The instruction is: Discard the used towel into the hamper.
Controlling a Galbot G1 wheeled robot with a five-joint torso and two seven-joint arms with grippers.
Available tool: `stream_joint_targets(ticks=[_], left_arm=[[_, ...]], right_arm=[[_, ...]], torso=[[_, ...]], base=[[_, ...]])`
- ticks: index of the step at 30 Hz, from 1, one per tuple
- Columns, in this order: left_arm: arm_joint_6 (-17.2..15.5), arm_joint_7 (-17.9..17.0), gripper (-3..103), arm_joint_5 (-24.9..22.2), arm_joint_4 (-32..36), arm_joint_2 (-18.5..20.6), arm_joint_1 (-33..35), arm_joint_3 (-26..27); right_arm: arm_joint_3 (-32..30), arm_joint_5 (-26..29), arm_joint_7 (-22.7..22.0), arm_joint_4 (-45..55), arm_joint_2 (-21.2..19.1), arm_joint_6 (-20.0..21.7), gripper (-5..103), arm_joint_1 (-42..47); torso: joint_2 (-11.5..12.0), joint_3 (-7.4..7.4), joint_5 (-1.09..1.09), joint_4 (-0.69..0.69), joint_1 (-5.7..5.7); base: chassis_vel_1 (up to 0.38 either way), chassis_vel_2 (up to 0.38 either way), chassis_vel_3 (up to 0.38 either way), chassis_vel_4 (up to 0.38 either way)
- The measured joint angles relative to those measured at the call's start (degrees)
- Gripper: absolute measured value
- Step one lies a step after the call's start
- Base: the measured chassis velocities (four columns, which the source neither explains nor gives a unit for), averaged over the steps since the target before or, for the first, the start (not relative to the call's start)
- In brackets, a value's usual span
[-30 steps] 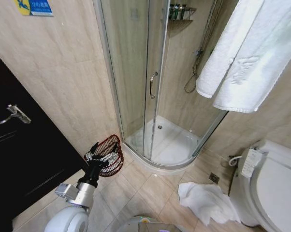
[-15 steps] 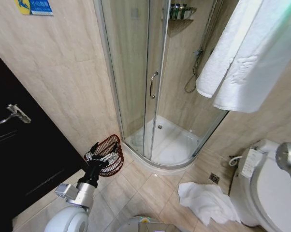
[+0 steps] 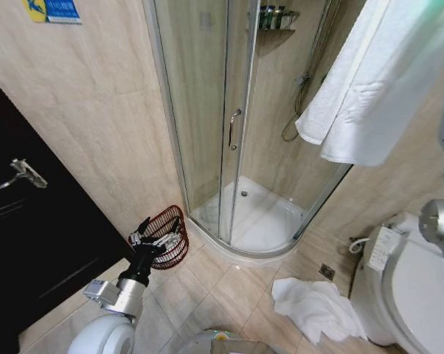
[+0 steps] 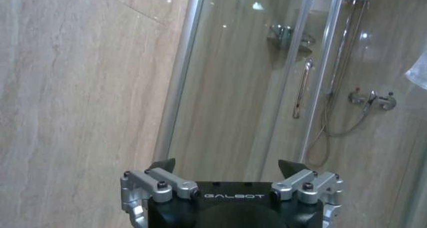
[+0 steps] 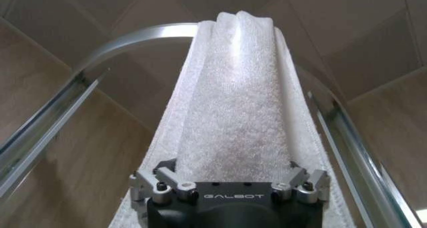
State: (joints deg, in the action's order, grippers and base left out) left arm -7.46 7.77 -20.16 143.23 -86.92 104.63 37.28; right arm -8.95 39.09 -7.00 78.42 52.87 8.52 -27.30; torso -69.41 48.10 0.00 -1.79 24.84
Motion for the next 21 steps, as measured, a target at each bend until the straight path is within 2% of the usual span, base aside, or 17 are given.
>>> stream_joint_targets(ticks=[3, 4, 6, 7, 8, 9, 11, 14, 16, 17, 19, 21], left_arm=[[0.0, 0.0, 100, 0.0, 0.0, 0.0, 0.0, 0.0], [0.0, 0.0, 100, 0.0, 0.0, 0.0, 0.0, 0.0], [0.0, 0.0, 100, 0.0, 0.0, 0.0, 0.0, 0.0], [0.0, 0.0, 100, 0.0, 0.0, 0.0, 0.0, 0.0], [0.0, 0.0, 100, 0.0, 0.0, 0.0, 0.0, 0.0], [0.0, 0.0, 100, 0.0, 0.0, 0.0, 0.0, 0.0], [0.0, 0.0, 100, 0.0, 0.0, 0.0, 0.0, 0.0], [0.0, 0.0, 100, 0.0, 0.0, 0.0, 0.0, 0.0], [0.0, 0.0, 100, 0.0, 0.0, 0.0, 0.0, 0.0], [0.0, 0.0, 100, 0.0, 0.0, 0.0, 0.0, 0.0], [0.0, 0.0, 100, 0.0, 0.0, 0.0, 0.0, 0.0], [0.0, 0.0, 100, 0.0, 0.0, 0.0, 0.0, 0.0]], right_arm=[[0.2, 1.7, 0.2, -0.1, -0.2, 0.5, 76, 0.0], [0.2, 1.7, 0.2, -0.1, -0.2, 0.5, 76, 0.0], [0.2, 2.2, 0.4, 0.3, -0.5, 0.7, 65, 0.6], [0.2, 2.4, 0.5, 0.5, -0.6, 0.8, 65, 0.8], [0.1, 2.5, 0.5, 0.6, -0.6, 0.9, 59, 1.0], [0.0, 3.0, 0.6, 0.7, -0.7, 0.9, 48, 1.0], [0.0, 3.7, 0.7, 0.7, -0.8, 0.9, 37, 0.9], [0.0, 3.9, 0.8, 0.7, -0.9, 0.9, 32, 0.8], [-0.1, 3.9, 1.0, 0.6, -1.0, 0.9, 21, 0.8], [-0.1, 3.9, 1.0, 0.6, -1.0, 0.9, 21, 0.8], [-0.1, 4.0, 1.3, 0.5, -1.1, 0.9, 12, 0.7], [0.0, 4.1, 1.4, 0.5, -1.1, 1.0, 9, 0.5]], torso=[[0.0, -0.01, 0.00, 0.00, 0.00], [0.0, -0.01, 0.00, 0.00, 0.00], [0.0, -0.01, 0.01, 0.00, -0.01], [0.0, -0.01, 0.02, 0.00, -0.01], [0.0, -0.01, 0.01, 0.00, -0.01], [0.0, -0.02, 0.01, 0.00, -0.01], [0.0, -0.02, 0.01, 0.00, -0.02], [0.0, -0.03, 0.00, 0.00, -0.02], [0.1, -0.03, 0.00, 0.00, -0.02], [0.1, -0.03, 0.00, 0.00, -0.02], [0.1, -0.03, 0.01, 0.00, -0.02], [0.1, -0.03, 0.00, 0.00, -0.02]], base=[[0.000, 0.000, 0.000, 0.000], [0.000, 0.000, 0.000, 0.000], [0.000, 0.000, 0.000, 0.000], [0.000, 0.000, 0.000, 0.000], [0.000, 0.000, 0.000, 0.000], [0.000, 0.000, 0.000, 0.000], [0.000, 0.000, 0.000, 0.000], [0.000, 0.000, 0.000, 0.000], [0.000, 0.000, 0.000, 0.000], [0.000, 0.000, 0.000, 0.000], [0.000, 0.000, 0.000, 0.000], [0.000, 0.000, 0.000, 0.000]])
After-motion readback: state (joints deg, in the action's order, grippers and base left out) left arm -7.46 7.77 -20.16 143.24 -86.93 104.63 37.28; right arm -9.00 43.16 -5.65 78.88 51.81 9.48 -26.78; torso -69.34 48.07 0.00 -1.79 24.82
